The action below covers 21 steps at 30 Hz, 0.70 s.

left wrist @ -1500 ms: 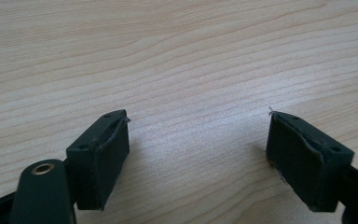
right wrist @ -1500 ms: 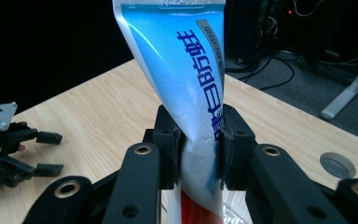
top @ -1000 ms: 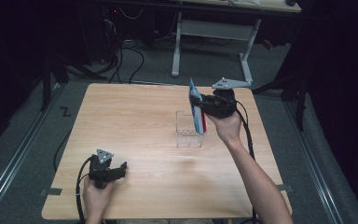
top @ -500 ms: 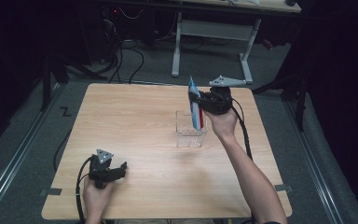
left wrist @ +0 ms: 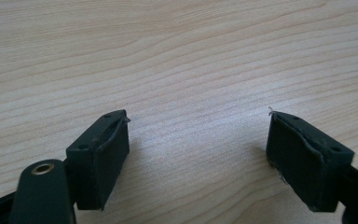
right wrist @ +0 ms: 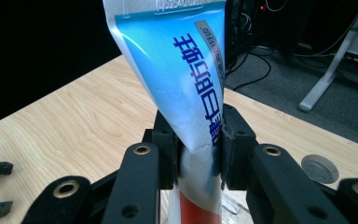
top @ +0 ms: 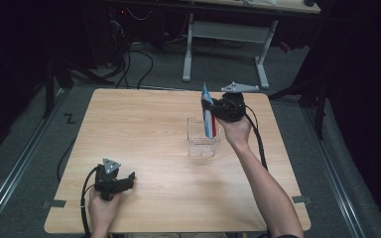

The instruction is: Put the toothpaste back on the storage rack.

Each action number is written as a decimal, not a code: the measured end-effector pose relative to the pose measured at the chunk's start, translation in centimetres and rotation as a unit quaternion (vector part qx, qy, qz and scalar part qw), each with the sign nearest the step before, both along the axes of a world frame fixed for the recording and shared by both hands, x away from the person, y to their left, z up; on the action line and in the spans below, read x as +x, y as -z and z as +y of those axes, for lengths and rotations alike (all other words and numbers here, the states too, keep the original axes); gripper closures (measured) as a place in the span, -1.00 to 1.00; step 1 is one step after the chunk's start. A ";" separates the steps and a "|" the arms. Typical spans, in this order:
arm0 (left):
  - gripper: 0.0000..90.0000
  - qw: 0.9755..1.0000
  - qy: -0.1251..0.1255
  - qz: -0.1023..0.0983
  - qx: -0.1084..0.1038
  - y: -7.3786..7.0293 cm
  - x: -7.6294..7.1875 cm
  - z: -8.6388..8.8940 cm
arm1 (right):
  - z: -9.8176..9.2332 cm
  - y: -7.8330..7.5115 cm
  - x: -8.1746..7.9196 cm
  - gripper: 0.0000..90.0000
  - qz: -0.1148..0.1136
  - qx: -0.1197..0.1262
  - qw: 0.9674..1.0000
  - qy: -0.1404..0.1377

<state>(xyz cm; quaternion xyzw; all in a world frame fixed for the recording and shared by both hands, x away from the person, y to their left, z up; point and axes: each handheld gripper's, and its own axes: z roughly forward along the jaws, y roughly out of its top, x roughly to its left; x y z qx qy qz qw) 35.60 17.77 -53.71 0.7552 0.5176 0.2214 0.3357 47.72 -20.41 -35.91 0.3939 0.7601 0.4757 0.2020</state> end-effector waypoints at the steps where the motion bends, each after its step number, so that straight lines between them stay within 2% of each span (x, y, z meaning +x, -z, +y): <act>1: -0.52 1.000 0.000 0.000 0.000 0.0 0.0 0.0 | 0.0 0.2 0.1 0.60 0.003 -0.001 1.000 0.001; 21: -0.52 1.000 0.001 0.000 0.000 0.0 0.0 0.0 | 0.0 2.1 0.8 0.59 0.026 -0.013 1.000 0.010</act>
